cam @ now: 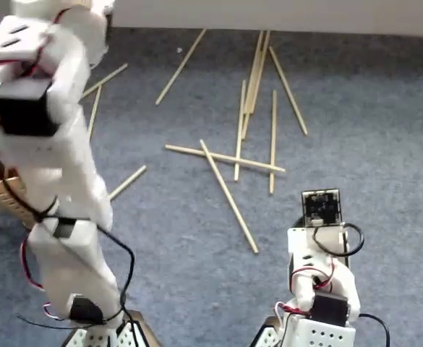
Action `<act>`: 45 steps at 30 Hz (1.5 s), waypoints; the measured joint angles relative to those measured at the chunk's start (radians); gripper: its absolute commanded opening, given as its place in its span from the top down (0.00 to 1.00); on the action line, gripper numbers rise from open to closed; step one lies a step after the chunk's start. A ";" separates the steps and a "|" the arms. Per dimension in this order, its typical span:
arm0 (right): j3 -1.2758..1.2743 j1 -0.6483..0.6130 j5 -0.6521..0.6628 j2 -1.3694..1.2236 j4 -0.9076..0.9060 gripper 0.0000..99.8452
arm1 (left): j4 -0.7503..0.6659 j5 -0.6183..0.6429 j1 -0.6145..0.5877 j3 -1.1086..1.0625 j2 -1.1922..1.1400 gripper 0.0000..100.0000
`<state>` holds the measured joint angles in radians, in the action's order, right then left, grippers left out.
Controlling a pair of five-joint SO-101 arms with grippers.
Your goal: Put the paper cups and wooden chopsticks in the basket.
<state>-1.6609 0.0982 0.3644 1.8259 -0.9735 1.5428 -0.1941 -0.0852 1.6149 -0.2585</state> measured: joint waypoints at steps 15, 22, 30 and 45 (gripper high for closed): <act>0.000 0.000 0.000 0.000 0.000 0.99 | 0.229 -0.017 -0.123 -0.193 0.677 1.00; 0.000 0.000 0.000 0.000 0.000 0.99 | 0.230 -0.003 -0.120 -0.545 0.647 1.00; 0.000 0.000 0.000 0.000 0.000 0.99 | 0.207 0.005 -0.124 -0.528 0.855 1.00; 0.000 0.000 0.000 0.000 0.000 0.99 | 0.091 -0.040 -0.124 -1.191 1.349 1.00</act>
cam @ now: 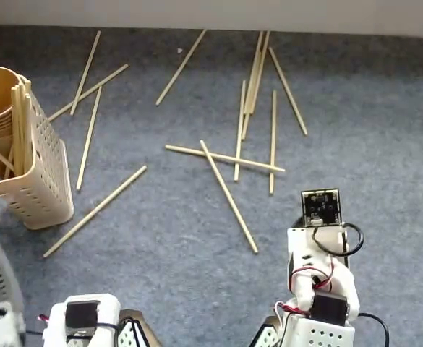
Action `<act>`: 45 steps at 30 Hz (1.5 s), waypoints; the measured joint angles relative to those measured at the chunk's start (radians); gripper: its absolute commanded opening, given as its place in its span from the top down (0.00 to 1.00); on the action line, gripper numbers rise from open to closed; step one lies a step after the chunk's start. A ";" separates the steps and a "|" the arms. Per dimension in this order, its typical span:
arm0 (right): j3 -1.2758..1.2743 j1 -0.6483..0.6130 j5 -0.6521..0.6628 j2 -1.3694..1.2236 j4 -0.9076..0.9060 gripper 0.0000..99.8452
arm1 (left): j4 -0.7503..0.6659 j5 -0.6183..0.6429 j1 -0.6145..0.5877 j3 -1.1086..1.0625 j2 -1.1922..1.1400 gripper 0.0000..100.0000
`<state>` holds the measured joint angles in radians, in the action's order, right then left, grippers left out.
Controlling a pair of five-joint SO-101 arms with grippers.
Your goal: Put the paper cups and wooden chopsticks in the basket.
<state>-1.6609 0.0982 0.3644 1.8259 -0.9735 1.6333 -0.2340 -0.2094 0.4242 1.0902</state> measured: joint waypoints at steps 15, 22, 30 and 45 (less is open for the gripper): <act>0.000 0.000 0.000 0.000 0.000 0.99 | -1.206 -0.034 -0.305 -1.445 0.216 1.00; 0.000 0.000 0.000 0.000 0.000 0.99 | -1.284 -0.035 -0.311 -1.527 0.157 0.99; 0.000 0.000 0.000 0.000 0.000 0.99 | -1.292 -0.035 -0.315 -1.597 0.158 0.98; 0.000 0.000 0.000 0.000 0.000 0.99 | -1.373 -0.035 -0.315 -1.599 0.155 0.98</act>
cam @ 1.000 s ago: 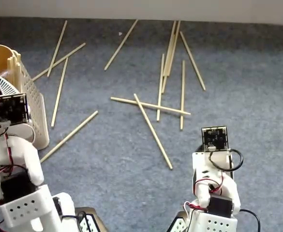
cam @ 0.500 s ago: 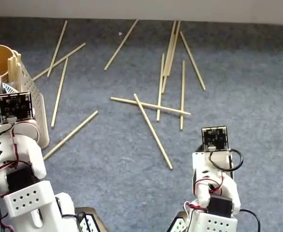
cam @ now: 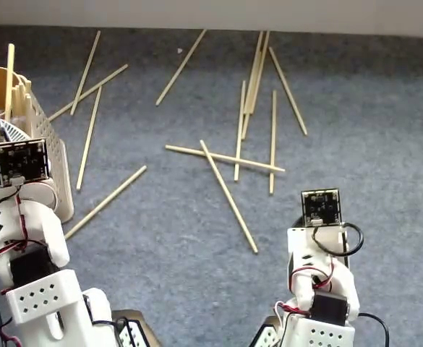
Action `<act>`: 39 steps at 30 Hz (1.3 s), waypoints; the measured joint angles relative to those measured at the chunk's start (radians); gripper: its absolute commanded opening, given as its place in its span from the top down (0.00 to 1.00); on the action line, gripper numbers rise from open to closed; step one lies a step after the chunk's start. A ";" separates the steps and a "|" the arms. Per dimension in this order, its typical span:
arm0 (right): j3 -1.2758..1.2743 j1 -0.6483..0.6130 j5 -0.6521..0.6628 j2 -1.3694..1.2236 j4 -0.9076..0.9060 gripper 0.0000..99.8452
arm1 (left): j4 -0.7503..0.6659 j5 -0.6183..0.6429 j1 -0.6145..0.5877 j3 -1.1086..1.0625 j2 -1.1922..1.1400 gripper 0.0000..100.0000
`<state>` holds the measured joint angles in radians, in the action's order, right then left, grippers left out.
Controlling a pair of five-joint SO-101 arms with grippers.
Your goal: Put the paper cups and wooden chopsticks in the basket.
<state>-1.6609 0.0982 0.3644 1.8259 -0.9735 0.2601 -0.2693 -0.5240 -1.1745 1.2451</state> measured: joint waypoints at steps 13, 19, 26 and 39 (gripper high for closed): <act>0.000 0.000 0.000 0.000 0.000 0.99 | -0.015 0.000 0.006 0.000 0.000 0.97; -0.002 0.000 0.000 0.000 0.000 0.99 | -0.015 0.000 0.012 -0.003 -0.005 0.98; -0.002 0.000 0.000 0.000 0.000 0.99 | -0.015 0.000 0.012 -0.055 -0.006 0.99; -0.002 0.000 0.000 0.000 0.000 0.99 | -0.094 0.000 0.012 0.158 -0.006 0.99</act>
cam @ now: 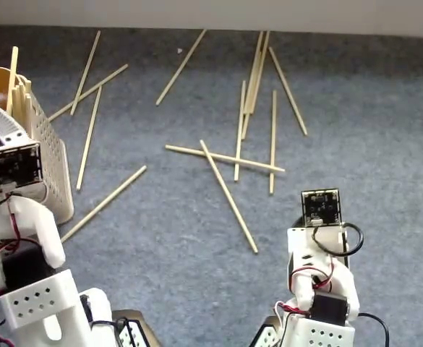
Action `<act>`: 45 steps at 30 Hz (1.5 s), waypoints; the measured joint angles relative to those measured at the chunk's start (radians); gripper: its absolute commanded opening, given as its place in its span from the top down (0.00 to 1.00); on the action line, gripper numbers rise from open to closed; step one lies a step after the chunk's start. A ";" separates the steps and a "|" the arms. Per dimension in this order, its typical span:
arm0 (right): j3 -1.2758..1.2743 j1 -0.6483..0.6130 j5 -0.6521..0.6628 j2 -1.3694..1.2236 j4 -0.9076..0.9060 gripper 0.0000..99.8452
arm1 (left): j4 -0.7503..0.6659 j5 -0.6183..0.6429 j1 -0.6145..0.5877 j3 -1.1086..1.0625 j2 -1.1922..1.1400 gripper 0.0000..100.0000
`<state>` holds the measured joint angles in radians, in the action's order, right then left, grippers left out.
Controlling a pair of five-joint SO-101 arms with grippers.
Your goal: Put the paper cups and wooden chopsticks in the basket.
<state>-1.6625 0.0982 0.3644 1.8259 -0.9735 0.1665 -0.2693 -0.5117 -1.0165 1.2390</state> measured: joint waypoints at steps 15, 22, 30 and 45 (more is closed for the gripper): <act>0.000 0.000 0.000 0.000 0.000 0.99 | 0.629 0.000 -0.121 0.098 0.304 0.92; 0.000 0.000 0.000 0.000 0.000 0.99 | 1.218 -0.115 -0.216 0.135 0.517 0.92; 0.000 0.000 0.000 0.000 0.000 0.99 | 0.979 -0.091 -0.259 -0.087 0.348 0.92; 0.000 0.000 0.000 0.000 0.000 0.99 | 0.713 -0.091 -0.269 -0.315 0.219 0.92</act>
<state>-1.6625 0.0982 0.3644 1.8259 -0.9735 0.8800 -0.3598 -0.7802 -1.3311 1.4584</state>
